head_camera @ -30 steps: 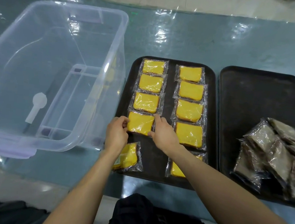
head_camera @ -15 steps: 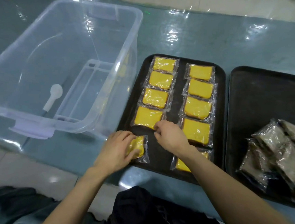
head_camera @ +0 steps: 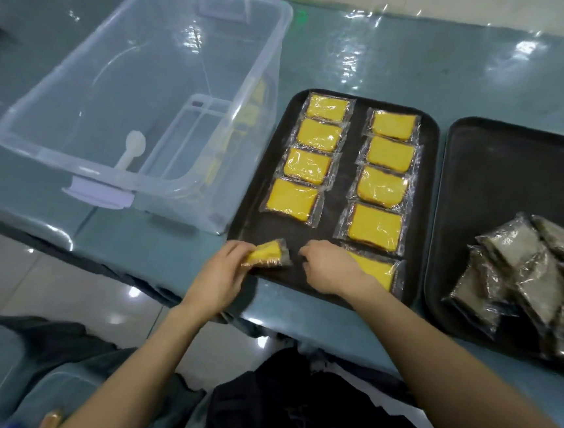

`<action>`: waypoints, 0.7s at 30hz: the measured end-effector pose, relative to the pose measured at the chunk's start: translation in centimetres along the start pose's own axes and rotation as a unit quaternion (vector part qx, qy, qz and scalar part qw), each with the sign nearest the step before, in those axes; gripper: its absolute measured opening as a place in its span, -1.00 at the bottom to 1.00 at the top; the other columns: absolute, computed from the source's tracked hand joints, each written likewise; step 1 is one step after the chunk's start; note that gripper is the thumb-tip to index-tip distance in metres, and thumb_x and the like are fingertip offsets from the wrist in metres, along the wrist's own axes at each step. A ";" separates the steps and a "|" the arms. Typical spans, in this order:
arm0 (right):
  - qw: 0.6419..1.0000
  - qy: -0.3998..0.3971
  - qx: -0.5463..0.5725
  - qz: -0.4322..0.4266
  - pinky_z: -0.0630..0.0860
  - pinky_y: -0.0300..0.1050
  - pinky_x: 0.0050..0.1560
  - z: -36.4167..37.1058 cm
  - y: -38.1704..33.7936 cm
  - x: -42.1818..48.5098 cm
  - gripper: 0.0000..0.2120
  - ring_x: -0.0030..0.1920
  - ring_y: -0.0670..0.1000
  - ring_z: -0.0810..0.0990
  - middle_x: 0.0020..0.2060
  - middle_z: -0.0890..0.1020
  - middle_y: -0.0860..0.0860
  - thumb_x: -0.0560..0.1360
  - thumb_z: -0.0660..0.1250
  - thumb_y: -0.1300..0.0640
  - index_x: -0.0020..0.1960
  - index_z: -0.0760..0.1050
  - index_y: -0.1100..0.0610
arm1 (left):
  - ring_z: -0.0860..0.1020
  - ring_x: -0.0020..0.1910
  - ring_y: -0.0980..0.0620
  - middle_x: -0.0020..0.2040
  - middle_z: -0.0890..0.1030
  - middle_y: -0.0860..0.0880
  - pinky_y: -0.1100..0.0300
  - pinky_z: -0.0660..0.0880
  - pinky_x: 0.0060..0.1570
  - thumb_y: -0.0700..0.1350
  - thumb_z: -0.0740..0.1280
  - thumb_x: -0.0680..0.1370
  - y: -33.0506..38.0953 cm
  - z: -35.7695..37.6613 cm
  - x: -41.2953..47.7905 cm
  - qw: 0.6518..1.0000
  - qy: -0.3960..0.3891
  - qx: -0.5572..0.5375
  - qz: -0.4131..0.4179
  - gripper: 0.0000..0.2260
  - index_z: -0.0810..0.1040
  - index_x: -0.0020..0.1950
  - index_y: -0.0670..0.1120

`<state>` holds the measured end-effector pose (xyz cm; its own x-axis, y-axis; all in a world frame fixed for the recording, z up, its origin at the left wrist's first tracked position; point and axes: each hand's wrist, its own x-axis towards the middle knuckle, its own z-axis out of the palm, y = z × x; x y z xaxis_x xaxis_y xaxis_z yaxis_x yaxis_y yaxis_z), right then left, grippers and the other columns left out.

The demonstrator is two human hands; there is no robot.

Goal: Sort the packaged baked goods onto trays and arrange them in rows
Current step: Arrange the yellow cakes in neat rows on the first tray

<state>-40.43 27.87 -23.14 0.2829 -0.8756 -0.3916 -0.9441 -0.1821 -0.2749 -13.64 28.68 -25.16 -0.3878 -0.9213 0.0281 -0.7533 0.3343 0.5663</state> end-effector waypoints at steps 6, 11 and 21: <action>0.859 0.059 0.494 0.125 0.70 0.01 0.16 -0.6 -1.2 -2.4 -0.48 0.10 -0.02 0.74 0.12 0.75 -0.04 0.52 0.57 -0.23 0.35 0.60 0.03 | 0.67 0.24 -0.25 0.29 0.72 -0.19 -0.31 0.56 0.38 -0.06 0.46 0.67 5.7 -0.8 0.3 0.773 0.102 -0.565 -0.271 -0.69 0.61 0.39 -0.10; 0.740 0.093 0.654 0.131 0.65 -0.23 -0.33 -2.1 -2.1 -4.1 -0.75 -0.09 0.07 0.74 0.11 0.77 0.19 0.59 0.56 0.18 0.23 0.65 0.21 | 0.71 0.09 -0.15 0.10 0.77 -0.15 -0.09 0.64 0.25 -0.11 0.52 0.54 6.9 0.1 -0.1 0.743 0.021 -0.617 -0.257 -0.54 0.55 0.41 -0.17; 0.822 0.126 0.537 0.141 0.64 -0.08 0.19 -4.4 -1.8 -3.8 -0.85 0.09 -0.07 0.75 0.01 0.80 -0.11 0.55 0.59 0.01 0.11 0.78 -0.04 | 0.72 0.02 -0.16 0.08 0.75 -0.20 0.04 0.71 -0.11 -0.12 0.39 0.73 2.8 -0.8 2.9 0.817 -0.046 -0.523 -0.240 -0.81 0.68 0.26 -0.19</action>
<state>-40.51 29.56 -17.33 -0.0934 -0.9049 -0.4152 -0.2333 0.4253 -0.8745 -16.43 26.78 -22.81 -0.2554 -0.8619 -0.4382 0.0165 -0.4570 0.8893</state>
